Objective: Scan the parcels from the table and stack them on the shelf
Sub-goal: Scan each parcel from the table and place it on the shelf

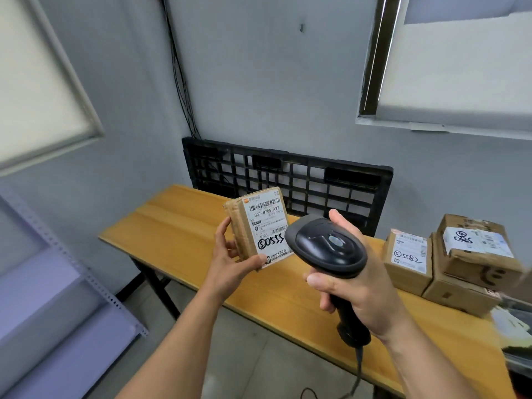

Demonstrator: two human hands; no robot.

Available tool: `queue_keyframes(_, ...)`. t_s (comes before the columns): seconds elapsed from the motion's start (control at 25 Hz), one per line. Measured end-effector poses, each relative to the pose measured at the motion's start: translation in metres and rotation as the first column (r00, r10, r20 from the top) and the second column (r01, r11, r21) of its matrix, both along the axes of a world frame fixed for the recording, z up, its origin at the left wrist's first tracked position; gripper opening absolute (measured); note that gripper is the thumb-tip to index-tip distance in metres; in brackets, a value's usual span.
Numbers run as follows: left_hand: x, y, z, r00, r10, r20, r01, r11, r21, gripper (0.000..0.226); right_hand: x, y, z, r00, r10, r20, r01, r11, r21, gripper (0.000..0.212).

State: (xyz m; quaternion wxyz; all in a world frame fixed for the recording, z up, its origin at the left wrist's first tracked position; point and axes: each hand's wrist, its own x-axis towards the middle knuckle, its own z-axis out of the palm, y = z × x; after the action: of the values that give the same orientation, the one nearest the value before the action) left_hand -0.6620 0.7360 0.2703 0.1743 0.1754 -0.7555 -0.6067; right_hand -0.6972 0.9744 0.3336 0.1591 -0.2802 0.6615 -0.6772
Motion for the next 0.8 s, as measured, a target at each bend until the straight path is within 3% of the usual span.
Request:
queue_keyframes(0.52,0.163,-0.044,0.015,0.877,0.47,-0.096,-0.472,0.882,0.005,0.094,0.06,-0.095,0.002,0.922,0.386,-0.039,-0.387,0.92,-0.057,0.099)
queue_keyframes(0.8,0.259,-0.1,0.027,0.817,0.557,-0.147,-0.558,0.829,0.036,0.084,0.139,-0.167,0.013,0.888,0.453,-0.081,-0.457,0.888,-0.047,0.099)
